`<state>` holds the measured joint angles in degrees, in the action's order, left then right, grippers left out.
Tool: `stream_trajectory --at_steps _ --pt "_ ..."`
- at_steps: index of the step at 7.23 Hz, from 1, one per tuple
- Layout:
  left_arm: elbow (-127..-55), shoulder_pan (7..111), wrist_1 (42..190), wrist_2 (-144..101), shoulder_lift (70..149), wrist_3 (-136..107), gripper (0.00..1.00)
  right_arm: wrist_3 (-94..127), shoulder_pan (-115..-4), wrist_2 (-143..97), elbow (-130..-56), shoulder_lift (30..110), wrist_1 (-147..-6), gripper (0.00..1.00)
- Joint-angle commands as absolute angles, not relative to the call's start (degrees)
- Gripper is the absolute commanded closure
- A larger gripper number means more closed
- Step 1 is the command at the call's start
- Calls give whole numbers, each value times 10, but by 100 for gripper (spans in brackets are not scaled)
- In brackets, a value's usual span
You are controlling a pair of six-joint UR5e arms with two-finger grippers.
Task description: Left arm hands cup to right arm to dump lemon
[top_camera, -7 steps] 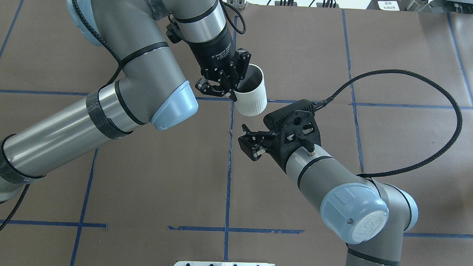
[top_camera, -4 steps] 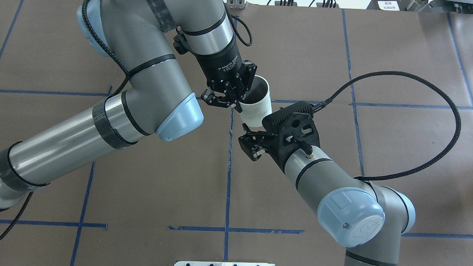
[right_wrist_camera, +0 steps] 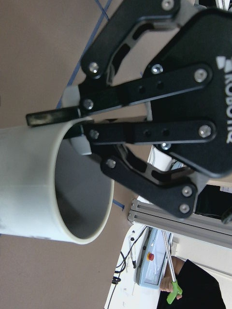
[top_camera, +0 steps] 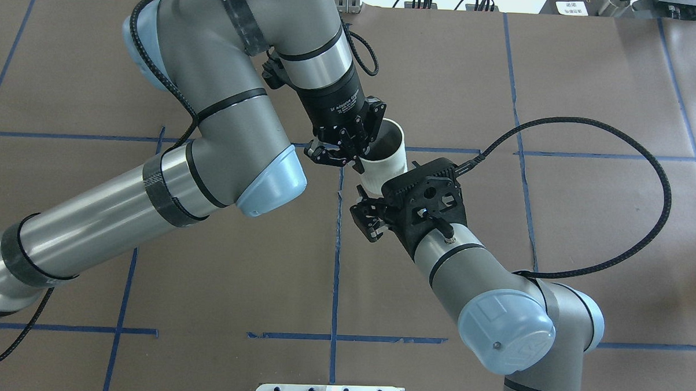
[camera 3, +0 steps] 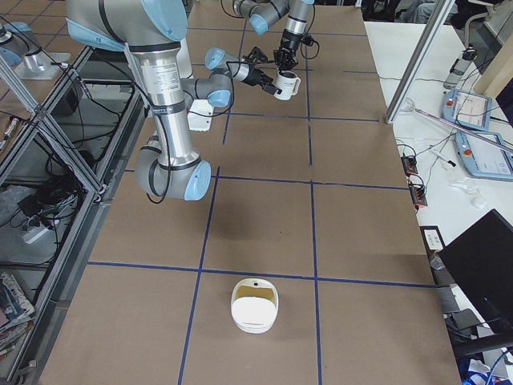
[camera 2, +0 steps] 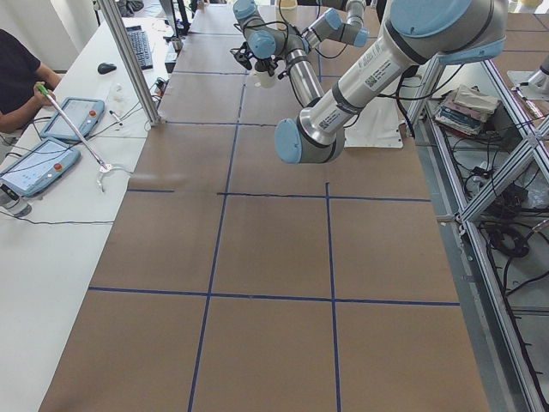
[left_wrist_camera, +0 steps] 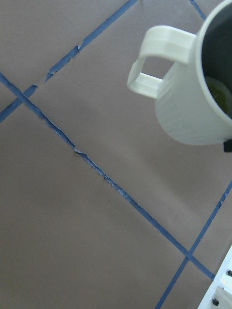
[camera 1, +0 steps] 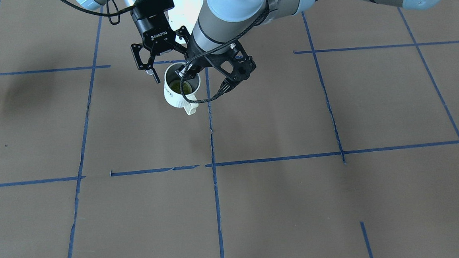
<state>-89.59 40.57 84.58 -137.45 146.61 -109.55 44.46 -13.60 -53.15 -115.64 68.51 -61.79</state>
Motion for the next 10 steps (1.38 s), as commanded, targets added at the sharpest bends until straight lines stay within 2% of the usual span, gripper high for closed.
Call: stream_trajectory --at_steps 1,7,9,10 --pt "-905 404 844 -1375 1466 -1104 95 442 -135 -524 -1154 686 -618 0" --pt "-913 382 842 -1375 1465 -1105 92 442 -130 -512 -1148 686 -618 0" --pt "-918 382 842 -1375 1466 -1105 91 439 -130 -511 -1147 688 -618 23" --pt "-918 382 843 -1375 1466 -1105 79 436 -129 -505 -1147 688 -618 39"
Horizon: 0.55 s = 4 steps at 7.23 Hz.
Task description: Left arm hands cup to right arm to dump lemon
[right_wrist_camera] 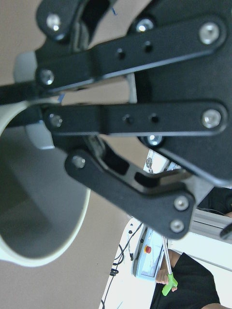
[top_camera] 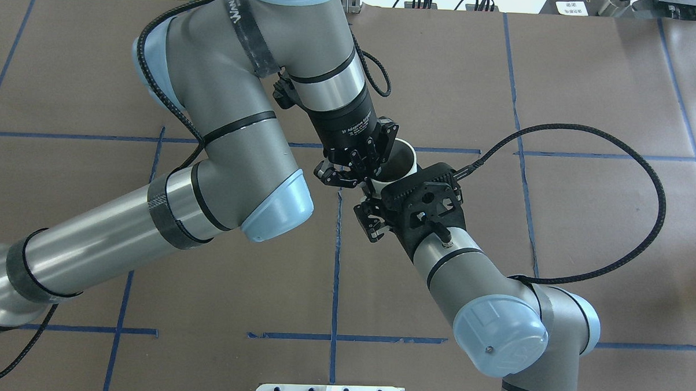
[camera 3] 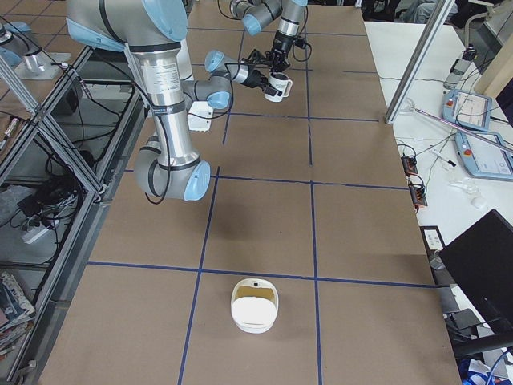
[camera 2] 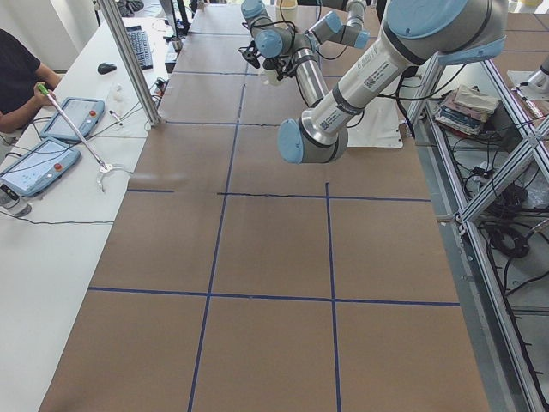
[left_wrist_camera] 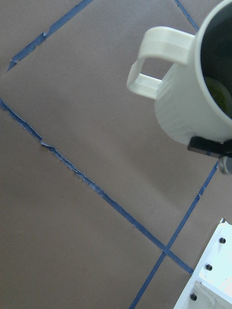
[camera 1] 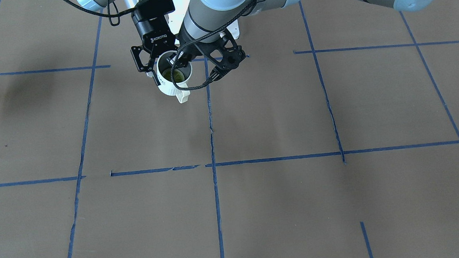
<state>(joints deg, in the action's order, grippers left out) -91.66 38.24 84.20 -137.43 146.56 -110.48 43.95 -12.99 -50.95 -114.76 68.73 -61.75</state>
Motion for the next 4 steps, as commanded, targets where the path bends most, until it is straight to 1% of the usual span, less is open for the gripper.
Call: stream_trajectory --at_steps 1,2,4 --pt "-921 382 843 -1374 1465 -1105 1 434 -129 -505 -1148 688 -618 54" --pt "-934 383 843 -1373 1460 -1105 0 433 -128 -504 -1148 689 -618 60" --pt "-971 390 842 -1367 1457 -1103 0 435 -123 -503 -1149 702 -614 59"
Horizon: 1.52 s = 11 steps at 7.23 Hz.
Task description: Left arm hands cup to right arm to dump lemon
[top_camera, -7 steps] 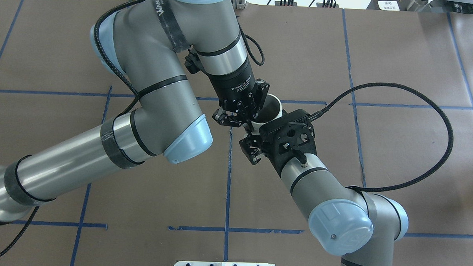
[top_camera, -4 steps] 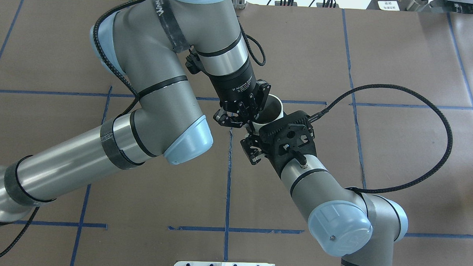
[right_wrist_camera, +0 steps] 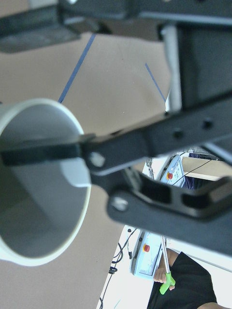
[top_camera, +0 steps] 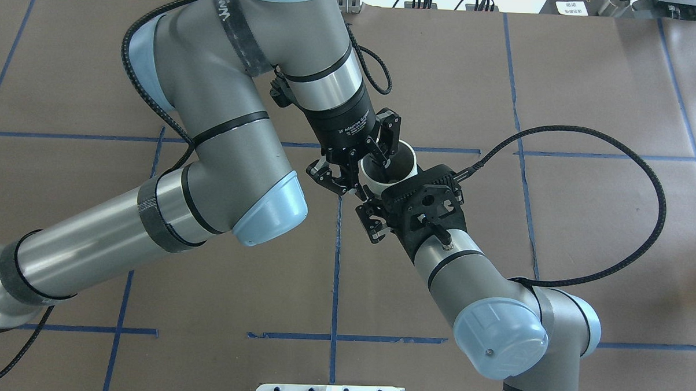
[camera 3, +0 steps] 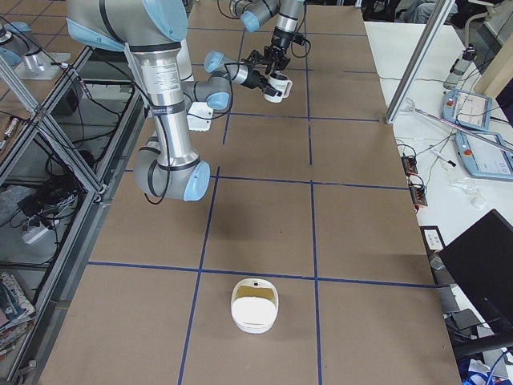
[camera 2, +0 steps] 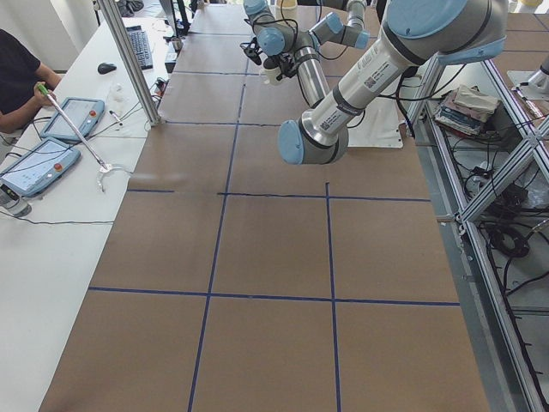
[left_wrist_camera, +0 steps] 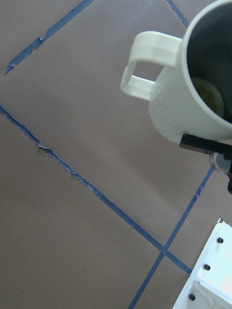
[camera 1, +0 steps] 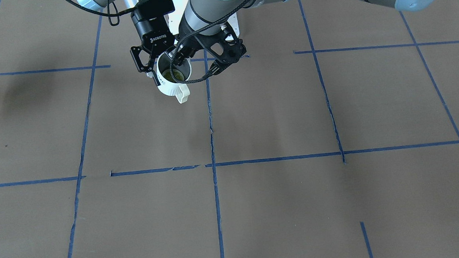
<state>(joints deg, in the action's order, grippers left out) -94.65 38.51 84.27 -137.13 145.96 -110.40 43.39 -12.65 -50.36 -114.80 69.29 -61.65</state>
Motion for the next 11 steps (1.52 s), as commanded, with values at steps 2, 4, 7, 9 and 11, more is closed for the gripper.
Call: stream_trajectory --at_steps 2,4,7,9,11 --pt "-1000 416 843 -1367 1445 -1098 0 453 -124 -483 -1158 746 -590 54" --pt "-1008 417 846 -1366 1434 -1097 0 535 -127 -486 -1200 885 -472 53" --pt "-1021 417 847 -1366 1407 -1096 0 536 -182 -550 -1201 1030 -261 62" --pt "-1026 417 847 -1366 1403 -1096 0 535 -289 -680 -1201 1041 -258 62" --pt "-1026 417 848 -1366 1398 -1096 0 535 -385 -805 -1191 1081 -204 62"
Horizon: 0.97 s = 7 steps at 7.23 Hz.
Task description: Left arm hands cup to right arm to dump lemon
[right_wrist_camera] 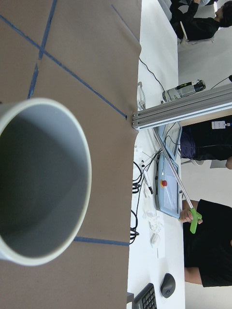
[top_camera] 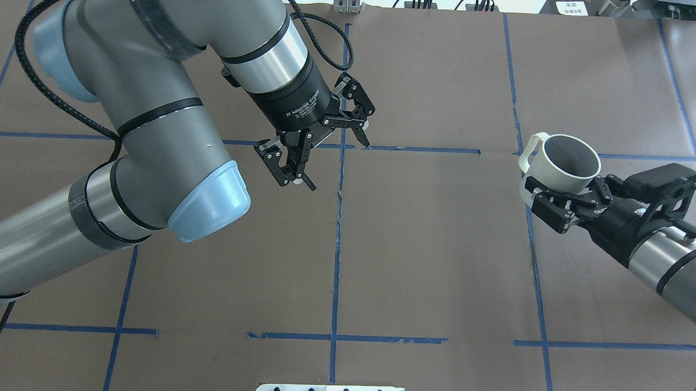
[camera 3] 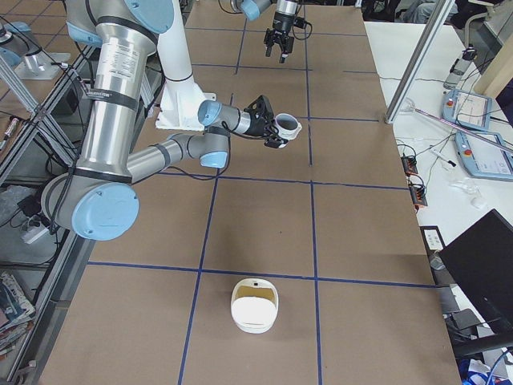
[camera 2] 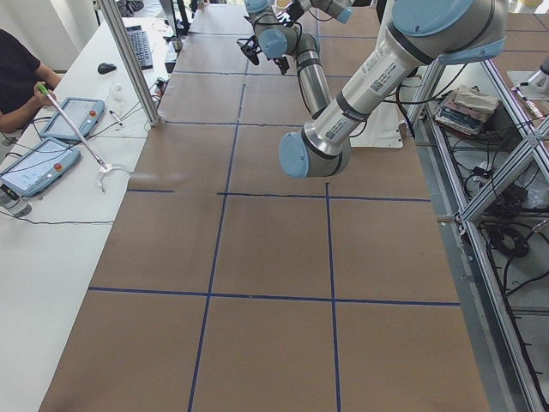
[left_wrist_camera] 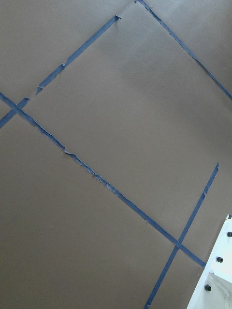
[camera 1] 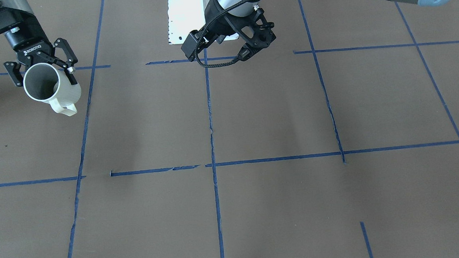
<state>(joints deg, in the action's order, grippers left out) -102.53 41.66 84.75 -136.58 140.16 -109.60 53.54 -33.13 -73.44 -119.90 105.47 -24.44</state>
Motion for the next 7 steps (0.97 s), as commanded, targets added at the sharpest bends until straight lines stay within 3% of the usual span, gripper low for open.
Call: stream_trajectory --at_steps 1,5,7 --pt "-1026 417 848 -1366 1397 -1096 0 537 -395 -821 -1159 1102 -140 62" --pt "-1025 417 848 -1354 1395 -1095 0 624 -602 -1047 -1089 1123 -104 61" --pt "-1026 420 847 -1353 1395 -1096 0 733 -701 -1147 -978 1122 20 60"
